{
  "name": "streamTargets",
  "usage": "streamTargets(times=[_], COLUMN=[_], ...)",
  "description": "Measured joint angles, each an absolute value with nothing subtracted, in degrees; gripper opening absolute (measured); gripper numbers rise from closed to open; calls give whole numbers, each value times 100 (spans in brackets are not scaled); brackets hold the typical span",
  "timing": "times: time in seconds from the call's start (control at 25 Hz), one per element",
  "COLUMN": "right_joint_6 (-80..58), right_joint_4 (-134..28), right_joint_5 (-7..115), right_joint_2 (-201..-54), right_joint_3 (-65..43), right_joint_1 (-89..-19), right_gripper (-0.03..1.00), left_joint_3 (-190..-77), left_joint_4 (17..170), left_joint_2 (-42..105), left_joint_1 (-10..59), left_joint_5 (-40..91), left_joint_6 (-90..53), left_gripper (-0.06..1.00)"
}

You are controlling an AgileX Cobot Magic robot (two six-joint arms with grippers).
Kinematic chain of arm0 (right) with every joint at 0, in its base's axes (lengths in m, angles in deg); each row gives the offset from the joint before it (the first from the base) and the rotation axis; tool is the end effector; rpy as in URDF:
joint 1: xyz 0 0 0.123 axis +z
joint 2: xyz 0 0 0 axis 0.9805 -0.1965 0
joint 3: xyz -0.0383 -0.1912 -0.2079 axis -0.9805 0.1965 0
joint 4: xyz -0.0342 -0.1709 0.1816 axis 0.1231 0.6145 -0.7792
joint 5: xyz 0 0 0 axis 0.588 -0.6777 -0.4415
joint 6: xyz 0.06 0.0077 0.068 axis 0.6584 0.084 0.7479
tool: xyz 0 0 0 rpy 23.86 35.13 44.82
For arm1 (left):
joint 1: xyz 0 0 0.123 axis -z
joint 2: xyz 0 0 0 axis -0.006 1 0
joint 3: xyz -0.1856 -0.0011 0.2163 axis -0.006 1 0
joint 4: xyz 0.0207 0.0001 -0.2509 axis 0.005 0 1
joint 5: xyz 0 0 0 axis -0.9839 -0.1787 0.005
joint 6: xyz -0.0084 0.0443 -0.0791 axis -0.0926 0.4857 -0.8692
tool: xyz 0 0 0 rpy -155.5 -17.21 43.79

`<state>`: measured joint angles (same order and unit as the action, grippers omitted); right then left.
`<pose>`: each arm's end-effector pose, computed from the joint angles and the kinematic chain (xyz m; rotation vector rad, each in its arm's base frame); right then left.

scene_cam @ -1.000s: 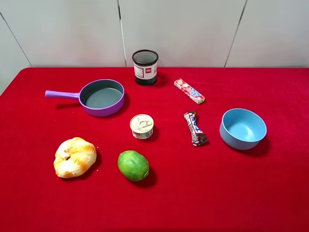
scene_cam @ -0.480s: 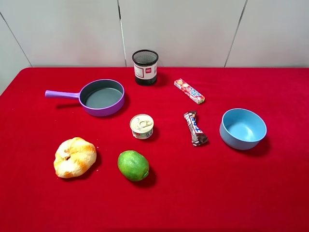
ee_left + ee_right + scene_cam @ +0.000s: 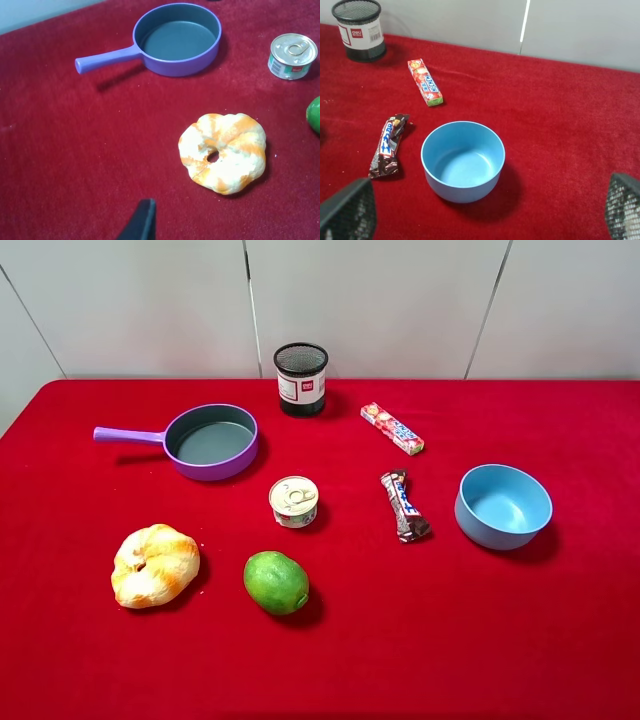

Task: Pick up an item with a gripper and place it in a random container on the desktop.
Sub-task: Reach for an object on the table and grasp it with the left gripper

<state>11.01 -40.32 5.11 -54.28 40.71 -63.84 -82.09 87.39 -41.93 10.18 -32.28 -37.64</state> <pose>-0.0021 -0.0069 0.2804 -0.2693 1.9752 0.0654 -0.0080 -0.0090 0.2750 0.4500 2.0065 -0.0976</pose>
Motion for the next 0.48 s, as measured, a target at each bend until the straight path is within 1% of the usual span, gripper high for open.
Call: streamTargets(times=[0.48], right_joint_6=[1101], right_joint_4=[-4032], right_joint_5=[511], right_joint_2=[-5428], right_joint_3=[4071], right_joint_1=[-6384], right_gripper=[69], left_joint_3=[-8209], left_joint_4=[8739], left_joint_2=[-4193], left_joint_1=[1018], left_joint_5=[-3228], left_joint_6=[-3764], left_gripper=[93])
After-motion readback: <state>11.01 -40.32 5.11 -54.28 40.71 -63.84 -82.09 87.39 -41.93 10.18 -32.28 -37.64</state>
